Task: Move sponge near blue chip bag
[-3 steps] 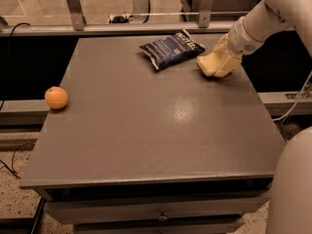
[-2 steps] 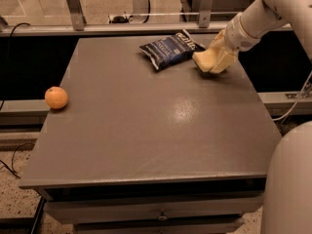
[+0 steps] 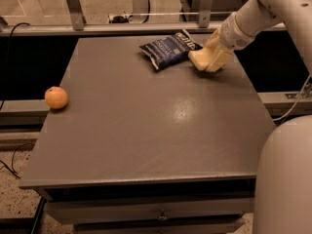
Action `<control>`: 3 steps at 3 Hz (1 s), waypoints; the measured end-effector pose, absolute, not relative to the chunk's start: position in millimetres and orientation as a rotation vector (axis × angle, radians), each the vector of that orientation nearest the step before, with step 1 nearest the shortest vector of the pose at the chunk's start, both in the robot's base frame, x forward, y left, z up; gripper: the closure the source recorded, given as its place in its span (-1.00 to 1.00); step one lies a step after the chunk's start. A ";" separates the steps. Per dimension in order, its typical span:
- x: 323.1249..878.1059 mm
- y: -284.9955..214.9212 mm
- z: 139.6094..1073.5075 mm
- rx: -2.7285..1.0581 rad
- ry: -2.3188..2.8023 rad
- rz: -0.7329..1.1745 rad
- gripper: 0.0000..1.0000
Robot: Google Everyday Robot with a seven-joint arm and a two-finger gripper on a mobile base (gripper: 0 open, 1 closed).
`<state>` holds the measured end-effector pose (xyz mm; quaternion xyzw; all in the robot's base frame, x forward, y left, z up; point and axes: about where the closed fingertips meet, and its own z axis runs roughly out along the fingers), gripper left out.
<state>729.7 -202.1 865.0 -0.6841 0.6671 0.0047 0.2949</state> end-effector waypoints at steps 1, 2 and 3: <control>733.0 -198.1 864.4 -1.826 1.763 0.023 -0.72; 735.2 -195.4 865.8 -1.828 1.741 0.033 -1.00; 735.7 -192.6 869.3 -1.828 1.716 0.044 -1.00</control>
Offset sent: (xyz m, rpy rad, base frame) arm 0.0074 0.0038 0.0109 0.0323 -0.0270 0.0364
